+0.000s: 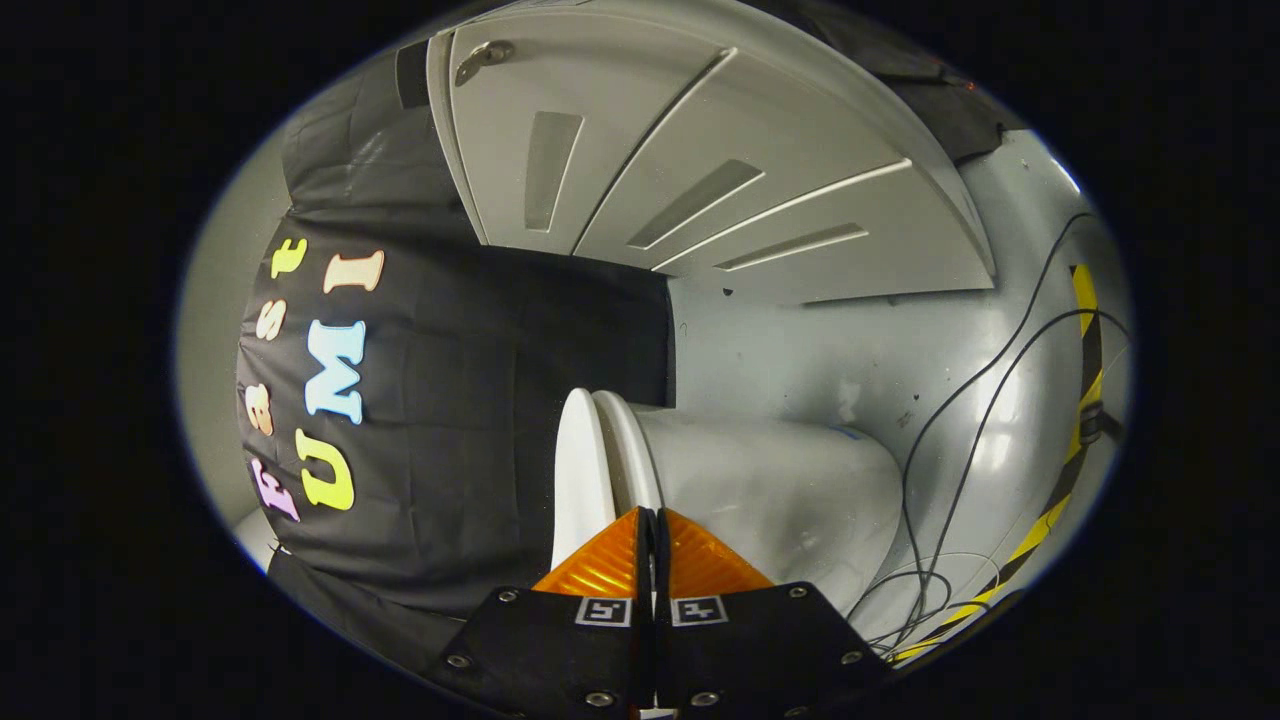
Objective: Open the toilet lid.
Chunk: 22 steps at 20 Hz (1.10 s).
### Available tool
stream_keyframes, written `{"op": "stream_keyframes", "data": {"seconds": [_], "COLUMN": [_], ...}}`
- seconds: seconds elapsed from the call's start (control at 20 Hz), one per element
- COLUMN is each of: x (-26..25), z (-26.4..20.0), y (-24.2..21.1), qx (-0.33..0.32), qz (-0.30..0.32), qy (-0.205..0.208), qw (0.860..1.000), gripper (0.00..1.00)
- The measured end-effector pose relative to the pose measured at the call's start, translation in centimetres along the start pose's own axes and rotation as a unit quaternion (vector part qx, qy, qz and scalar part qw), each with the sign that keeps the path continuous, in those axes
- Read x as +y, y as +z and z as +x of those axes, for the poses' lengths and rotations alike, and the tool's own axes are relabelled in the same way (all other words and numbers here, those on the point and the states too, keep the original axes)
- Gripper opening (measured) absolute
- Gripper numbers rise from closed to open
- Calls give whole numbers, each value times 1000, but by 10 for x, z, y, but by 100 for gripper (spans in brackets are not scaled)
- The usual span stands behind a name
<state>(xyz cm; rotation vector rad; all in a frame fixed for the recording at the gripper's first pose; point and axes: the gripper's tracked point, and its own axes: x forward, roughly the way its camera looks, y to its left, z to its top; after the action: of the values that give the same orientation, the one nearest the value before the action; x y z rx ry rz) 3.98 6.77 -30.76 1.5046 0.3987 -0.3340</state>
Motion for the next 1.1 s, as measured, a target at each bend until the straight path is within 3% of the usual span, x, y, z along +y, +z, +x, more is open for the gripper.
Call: {"op": "stream_keyframes", "data": {"seconds": [0.5,1.1], "x": [8,66], "z": [-1,-24], "y": [1,4], "qx": [19,18], "qz": [-21,-76], "qy": [-17,-18], "qw": [999,997], "gripper": [0,0]}}
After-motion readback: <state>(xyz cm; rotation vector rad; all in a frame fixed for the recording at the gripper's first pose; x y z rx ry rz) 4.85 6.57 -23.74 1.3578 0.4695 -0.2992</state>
